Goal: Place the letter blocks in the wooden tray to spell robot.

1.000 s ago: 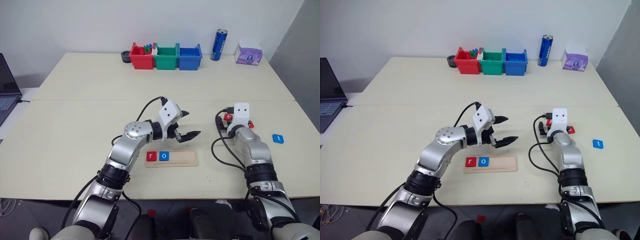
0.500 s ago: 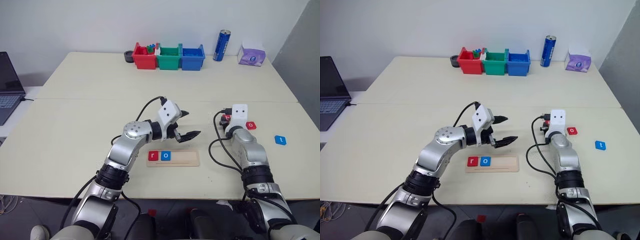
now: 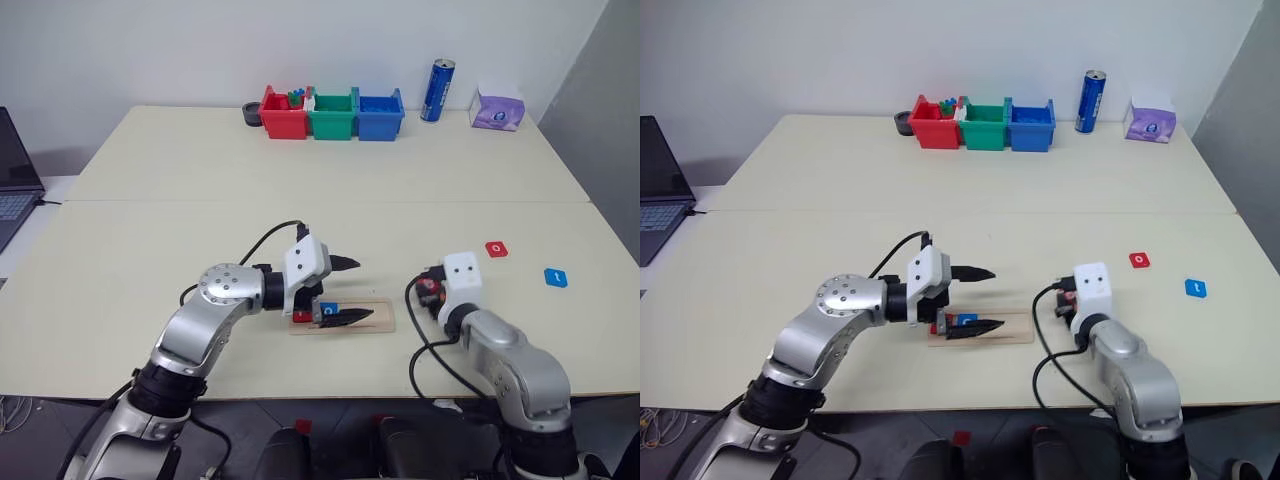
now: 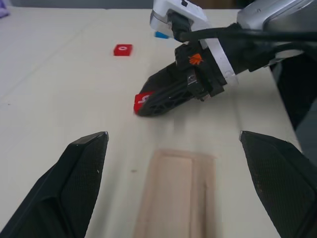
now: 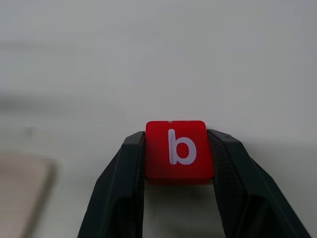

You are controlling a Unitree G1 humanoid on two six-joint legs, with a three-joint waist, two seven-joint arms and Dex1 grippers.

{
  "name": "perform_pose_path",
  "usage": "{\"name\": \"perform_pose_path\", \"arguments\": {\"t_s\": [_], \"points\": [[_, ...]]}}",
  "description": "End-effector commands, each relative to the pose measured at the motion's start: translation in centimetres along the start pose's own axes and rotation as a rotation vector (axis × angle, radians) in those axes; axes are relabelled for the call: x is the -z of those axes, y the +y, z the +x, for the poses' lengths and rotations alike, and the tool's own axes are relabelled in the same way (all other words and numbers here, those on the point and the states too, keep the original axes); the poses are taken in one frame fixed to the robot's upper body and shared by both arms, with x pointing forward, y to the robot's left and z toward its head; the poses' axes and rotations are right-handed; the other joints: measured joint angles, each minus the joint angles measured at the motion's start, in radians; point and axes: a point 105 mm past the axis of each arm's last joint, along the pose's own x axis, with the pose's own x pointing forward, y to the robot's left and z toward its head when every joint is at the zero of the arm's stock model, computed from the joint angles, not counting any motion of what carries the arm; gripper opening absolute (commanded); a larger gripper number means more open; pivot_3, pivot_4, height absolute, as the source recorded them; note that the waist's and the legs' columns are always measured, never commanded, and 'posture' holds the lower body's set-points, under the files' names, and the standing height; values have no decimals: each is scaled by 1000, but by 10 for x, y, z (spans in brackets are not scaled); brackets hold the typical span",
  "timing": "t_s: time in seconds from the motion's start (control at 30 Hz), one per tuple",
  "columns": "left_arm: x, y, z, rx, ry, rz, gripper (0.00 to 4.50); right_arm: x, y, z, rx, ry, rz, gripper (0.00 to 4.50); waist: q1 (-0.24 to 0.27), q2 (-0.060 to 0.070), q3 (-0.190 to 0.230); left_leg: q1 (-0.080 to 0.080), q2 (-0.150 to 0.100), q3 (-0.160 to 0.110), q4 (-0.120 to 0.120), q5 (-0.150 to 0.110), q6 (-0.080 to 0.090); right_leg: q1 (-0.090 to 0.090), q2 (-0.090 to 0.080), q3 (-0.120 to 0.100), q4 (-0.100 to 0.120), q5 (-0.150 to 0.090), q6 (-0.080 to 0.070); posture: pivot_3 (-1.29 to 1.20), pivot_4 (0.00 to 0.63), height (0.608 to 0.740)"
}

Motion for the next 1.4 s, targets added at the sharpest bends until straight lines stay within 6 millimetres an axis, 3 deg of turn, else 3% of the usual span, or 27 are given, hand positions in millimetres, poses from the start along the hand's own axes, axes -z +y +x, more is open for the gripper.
{"name": "perform_pose_path", "arguments": {"t_s": [0.03,0.4,1.17,1.4], "points": [[-11,-5,-8,24,-24,43,4500,-6,8,-18,-20,-11,-14,1460,2,0,0,0,0,0,0,0,0,0,0,0,-1,0,0,0,150,740],[-10,-14,-9,33,-28,18,4500,6,10,-38,65,59,4,1460,0,0,0,-1,0,0,-1,0,0,0,1,0,-5,0,0,0,150,740],[-12,-14,-6,40,-40,16,4500,7,8,-35,154,74,-3,1460,-1,0,0,-1,0,0,-1,0,0,0,1,0,-5,-2,4,0,150,740],[-14,-15,-4,40,-44,14,4500,5,11,-36,145,63,14,4016,-1,0,0,-1,0,0,-1,0,0,0,1,0,-5,-2,4,0,150,740]]}}
